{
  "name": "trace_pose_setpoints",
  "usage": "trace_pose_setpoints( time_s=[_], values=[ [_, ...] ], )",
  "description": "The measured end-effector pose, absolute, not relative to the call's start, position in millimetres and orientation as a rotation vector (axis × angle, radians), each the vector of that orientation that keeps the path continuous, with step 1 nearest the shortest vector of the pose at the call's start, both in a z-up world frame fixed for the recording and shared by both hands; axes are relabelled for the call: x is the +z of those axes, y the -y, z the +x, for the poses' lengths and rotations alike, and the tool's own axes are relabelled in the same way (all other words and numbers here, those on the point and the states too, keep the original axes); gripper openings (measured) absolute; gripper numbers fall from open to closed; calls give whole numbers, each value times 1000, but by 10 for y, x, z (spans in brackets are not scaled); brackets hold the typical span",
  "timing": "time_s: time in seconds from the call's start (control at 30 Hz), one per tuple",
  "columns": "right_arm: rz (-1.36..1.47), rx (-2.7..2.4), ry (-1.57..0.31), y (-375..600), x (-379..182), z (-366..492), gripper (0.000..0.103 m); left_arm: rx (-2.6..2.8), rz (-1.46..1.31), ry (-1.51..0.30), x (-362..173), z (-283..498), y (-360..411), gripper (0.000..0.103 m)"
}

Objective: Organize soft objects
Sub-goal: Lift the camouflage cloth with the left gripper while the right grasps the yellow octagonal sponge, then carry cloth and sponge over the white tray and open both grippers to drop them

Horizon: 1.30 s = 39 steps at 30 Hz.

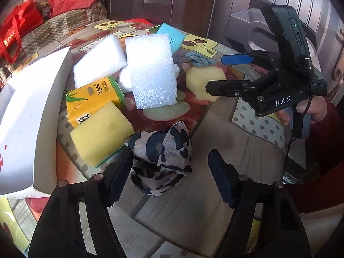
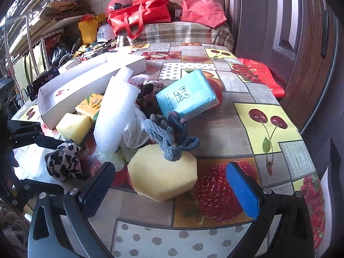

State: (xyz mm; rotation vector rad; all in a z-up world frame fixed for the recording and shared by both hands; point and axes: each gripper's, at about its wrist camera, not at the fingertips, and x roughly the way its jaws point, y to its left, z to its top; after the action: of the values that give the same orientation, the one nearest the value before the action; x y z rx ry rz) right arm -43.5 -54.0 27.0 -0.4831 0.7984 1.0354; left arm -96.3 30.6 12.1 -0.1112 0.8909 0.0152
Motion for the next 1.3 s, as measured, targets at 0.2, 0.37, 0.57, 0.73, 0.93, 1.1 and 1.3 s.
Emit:
trace_pose_setpoints(
  time_s=[0.2, 0.37, 0.57, 0.73, 0.93, 1.1, 1.3],
  values=[
    [-503, 1041, -905, 622, 188, -396, 61, -15, -89, -903, 95, -872, -282, 42],
    [-281, 1189, -949, 941, 409, -319, 57, -45, -133, -738, 382, -1110, -346, 41],
    [-47, 1255, -726, 1118, 974, -421, 58, 86, -149, -457, 678, -1481, -560, 41],
    [2, 1042, -488, 1104, 1076, -505, 61, 298, -116, -362, 661, -1672, -732, 41],
    [2, 917, -485, 897, 866, -379, 61, 415, -86, -301, 686, -1853, -865, 41],
    [-20, 939, -489, 764, 822, -492, 60, 479, -66, -275, 664, -1949, -965, 41],
    [-64, 1007, -465, 540, 804, -760, 60, 590, -105, -264, 616, -2097, -1254, 42]
  ],
)
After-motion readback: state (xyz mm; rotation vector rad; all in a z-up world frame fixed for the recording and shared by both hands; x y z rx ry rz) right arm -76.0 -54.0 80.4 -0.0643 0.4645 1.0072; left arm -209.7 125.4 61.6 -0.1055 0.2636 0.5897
